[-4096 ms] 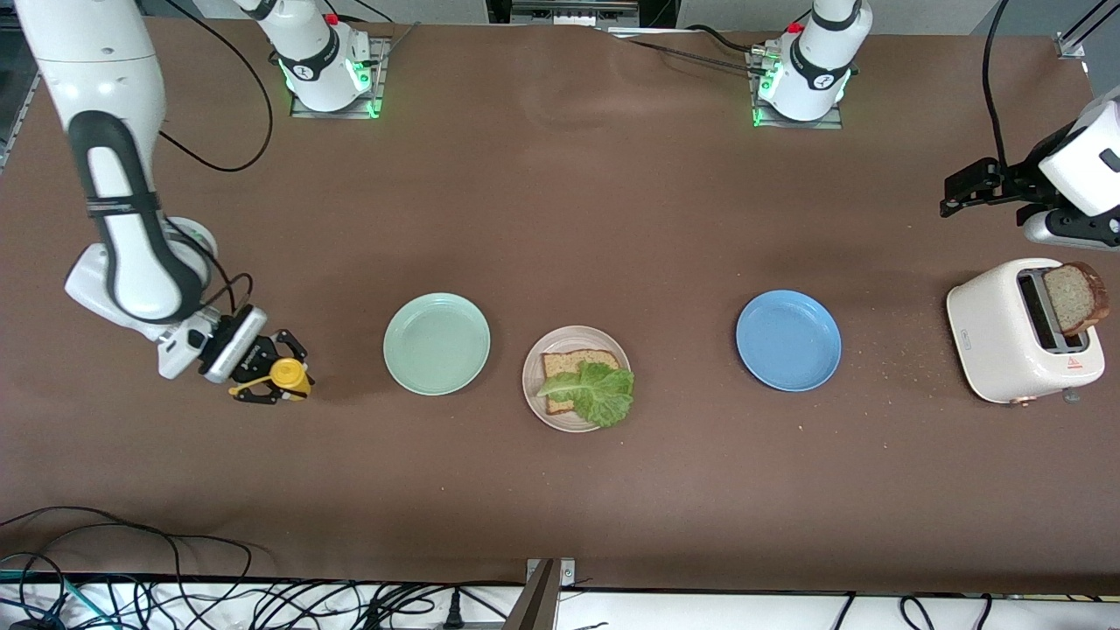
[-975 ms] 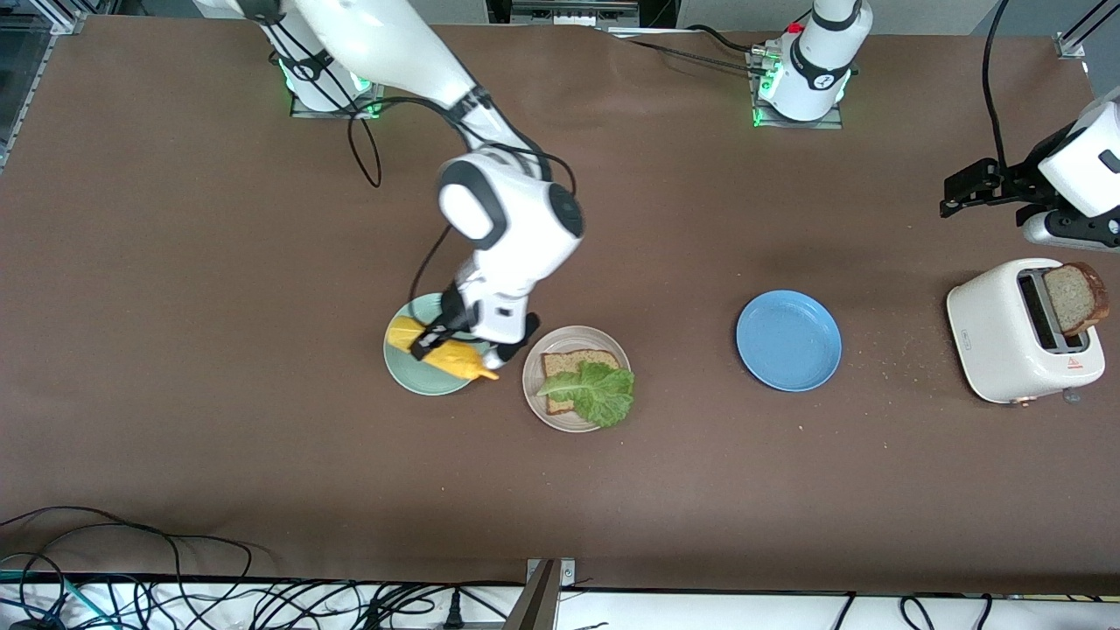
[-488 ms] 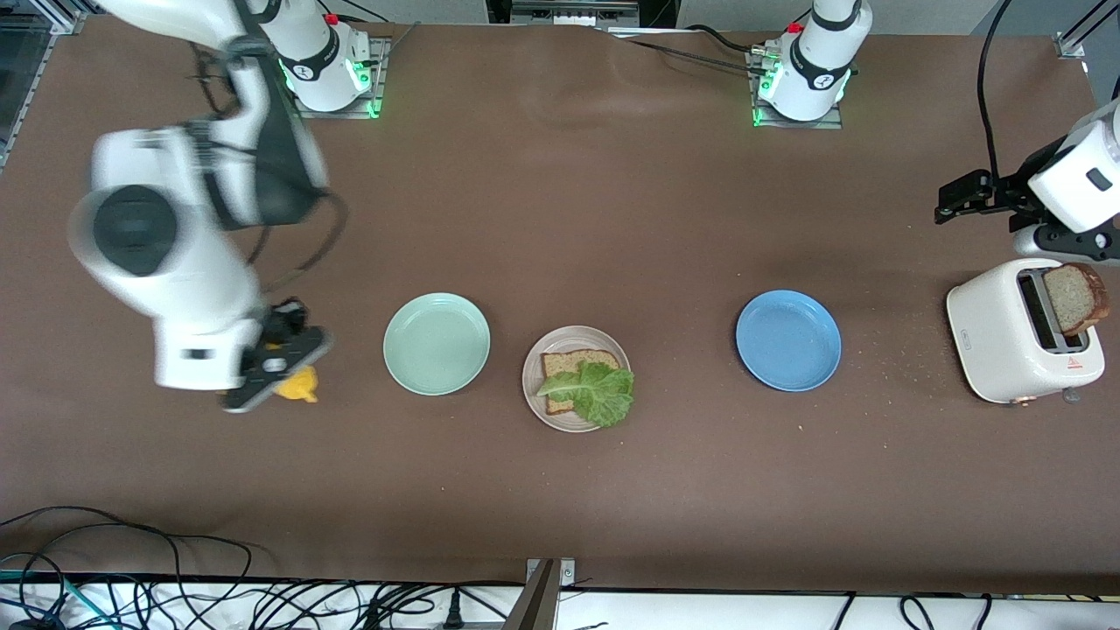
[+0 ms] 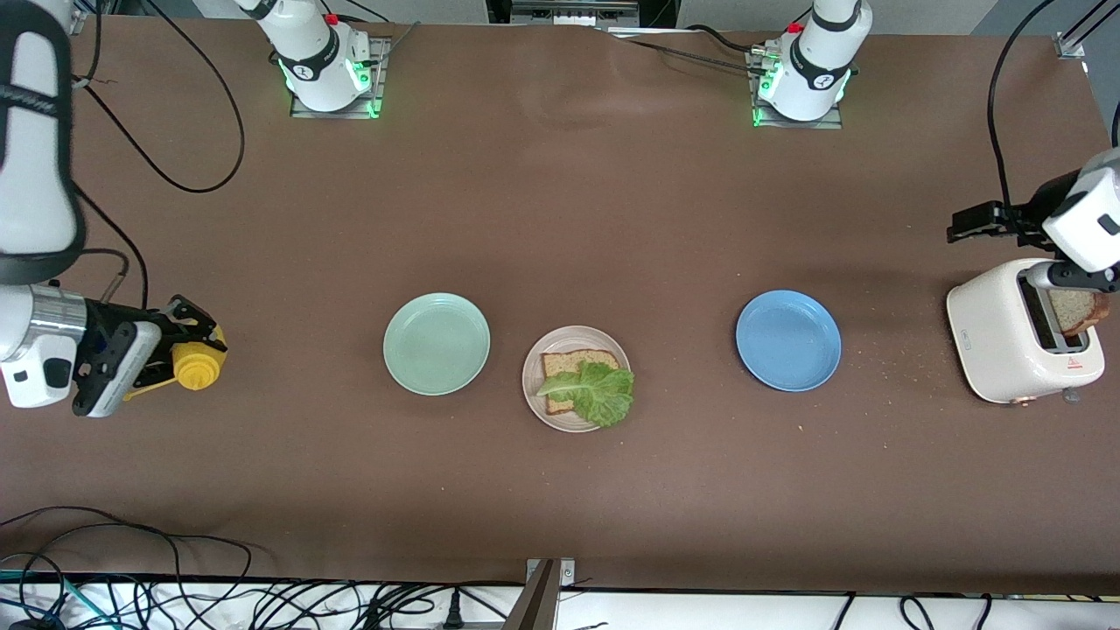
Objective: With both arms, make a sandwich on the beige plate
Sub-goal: 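Carry the mustard back with the right gripper while the left gripper reaches the toaster, then set the mustard down while the left gripper grasps the toaster bread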
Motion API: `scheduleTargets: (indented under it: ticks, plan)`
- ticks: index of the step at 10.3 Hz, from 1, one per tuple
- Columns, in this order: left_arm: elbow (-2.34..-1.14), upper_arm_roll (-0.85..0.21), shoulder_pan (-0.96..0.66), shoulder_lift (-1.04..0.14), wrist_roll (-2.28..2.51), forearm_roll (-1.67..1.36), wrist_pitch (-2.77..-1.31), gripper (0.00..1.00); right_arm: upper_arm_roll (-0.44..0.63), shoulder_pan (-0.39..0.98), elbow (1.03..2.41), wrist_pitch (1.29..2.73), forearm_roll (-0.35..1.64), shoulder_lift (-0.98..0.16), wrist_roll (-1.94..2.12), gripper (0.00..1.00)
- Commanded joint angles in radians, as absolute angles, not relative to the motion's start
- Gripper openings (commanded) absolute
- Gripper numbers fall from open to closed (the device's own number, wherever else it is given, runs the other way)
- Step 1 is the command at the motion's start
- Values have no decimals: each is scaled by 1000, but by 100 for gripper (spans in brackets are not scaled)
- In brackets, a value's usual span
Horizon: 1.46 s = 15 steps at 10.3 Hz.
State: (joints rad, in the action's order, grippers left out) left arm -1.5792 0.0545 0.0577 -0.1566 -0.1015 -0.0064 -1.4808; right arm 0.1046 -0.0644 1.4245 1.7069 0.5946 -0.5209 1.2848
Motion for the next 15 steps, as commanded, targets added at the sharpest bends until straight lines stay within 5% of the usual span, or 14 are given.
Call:
scheduleTargets:
  ticks: [1, 5, 15]
  plan:
    - [-1555, 48, 142, -205, -121, 44, -1476, 100, 87, -120, 1587, 1741, 754, -494, 1559, 0]
    - [-1560, 48, 182, -268, -173, 213, -1558, 100, 91, -190, 1782, 1787, 946, -524, 2050, 0]
    - [-1666, 48, 394, -330, -408, 210, -1819, 100, 89, -265, 1770, 1790, 1061, -732, 2361, 0]
